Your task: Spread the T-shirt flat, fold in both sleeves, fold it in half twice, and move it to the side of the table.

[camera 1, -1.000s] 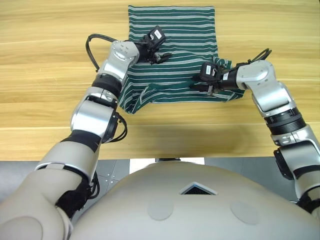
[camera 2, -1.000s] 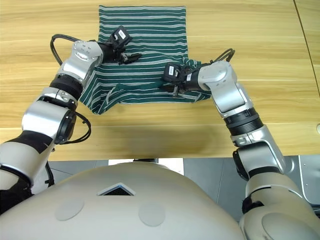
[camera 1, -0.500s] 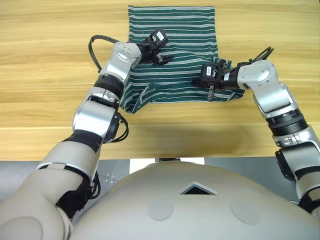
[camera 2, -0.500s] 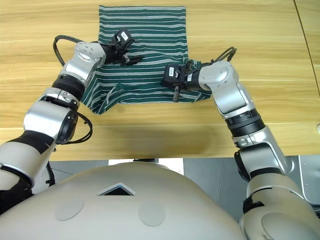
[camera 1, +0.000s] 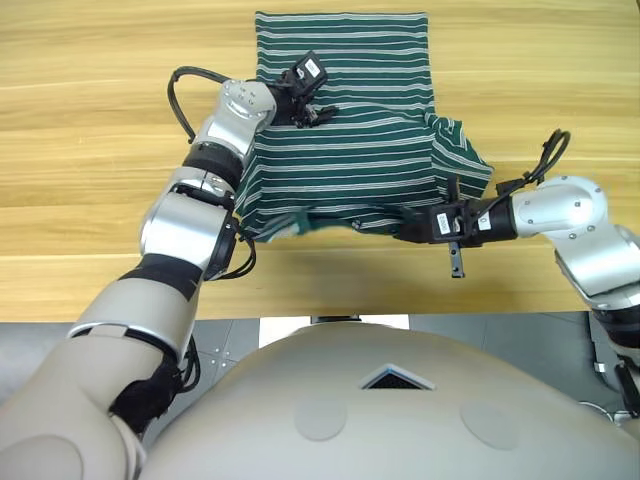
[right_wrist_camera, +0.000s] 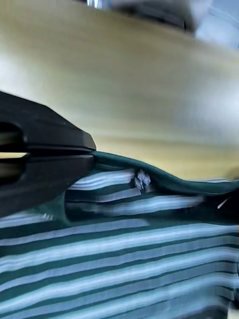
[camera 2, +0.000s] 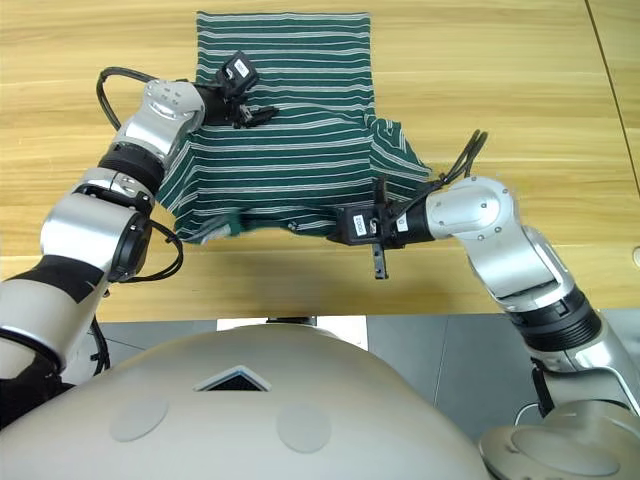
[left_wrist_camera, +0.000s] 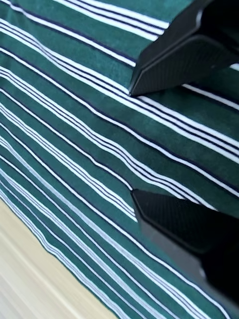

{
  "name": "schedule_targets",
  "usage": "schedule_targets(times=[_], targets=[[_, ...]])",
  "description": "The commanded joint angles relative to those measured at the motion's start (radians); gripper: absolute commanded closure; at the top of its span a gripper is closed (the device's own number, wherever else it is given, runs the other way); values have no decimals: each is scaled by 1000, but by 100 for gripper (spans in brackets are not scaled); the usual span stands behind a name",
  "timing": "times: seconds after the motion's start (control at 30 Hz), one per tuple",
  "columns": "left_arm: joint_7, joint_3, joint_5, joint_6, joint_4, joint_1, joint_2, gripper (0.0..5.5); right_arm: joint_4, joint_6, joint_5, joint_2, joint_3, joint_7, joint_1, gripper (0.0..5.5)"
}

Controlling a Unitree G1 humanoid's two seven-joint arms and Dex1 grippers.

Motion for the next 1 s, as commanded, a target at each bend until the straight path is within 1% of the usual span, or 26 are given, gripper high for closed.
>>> schedule_targets(times=[0.03, 0.2, 0.3, 0.37, 0.4, 0.43, 0.5, 0.53, 0.57, 0.6, 0.63, 0.67, 0.7, 0.77, 0.83, 0.9, 1.0], targets=[[7, 2, 19, 0, 18, -20, 8, 215, 68, -30, 6, -6, 9, 18, 6, 543], [7, 2, 26, -5, 18, -20, 12, 215, 92, -53, 38, 1, 5, 41, 5, 458], [-15, 21, 1, -12, -41, -11, 26, 215, 66, -36, 116, -21, -17, 97, 15, 409], [-63, 39, -30, -1, -172, 32, 60, 215, 40, -21, 200, -46, -42, 156, 26, 376], [-97, 57, -59, 23, -299, 75, 93, 215, 31, -15, 247, -54, -62, 183, 29, 352], [-127, 86, -96, 65, -457, 130, 133, 215, 27, -2, 298, -55, -92, 198, 27, 329], [-157, 147, -164, 156, -721, 235, 200, 215, 39, 29, 366, -42, -143, 191, 11, 302], [-143, 201, -203, 220, -847, 299, 226, 215, 66, 37, 370, -25, -167, 161, -6, 280], [-97, 290, -255, 327, -985, 381, 237, 215, 99, 41, 367, -5, -192, 120, -24, 261], [-35, 396, -312, 462, -1129, 475, 228, 215, 128, 53, 369, 19, -217, 76, -43, 250], [21, 489, -355, 587, -1257, 569, 211, 215, 147, 61, 373, 37, -240, 41, -55, 250], [75, 578, -408, 710, -1384, 671, 172, 215, 159, 69, 382, 52, -263, 12, -60, 250], [113, 640, -443, 786, -1503, 787, 129, 215, 172, 81, 396, 63, -285, -17, -67, 250], [139, 694, -495, 874, -1669, 994, 71, 215, 182, 100, 424, 71, -326, -49, -65, 250], [149, 712, -532, 924, -1780, 1183, 22, 215, 179, 113, 451, 68, -371, -59, -43, 250], [172, 737, -567, 958, -1857, 1306, -25, 215, 165, 116, 482, 59, -427, -66, 0, 250], [214, 736, -570, 951, -1927, 1399, -54, 215, 136, 120, 514, 48, -493, -78, 67, 250]])
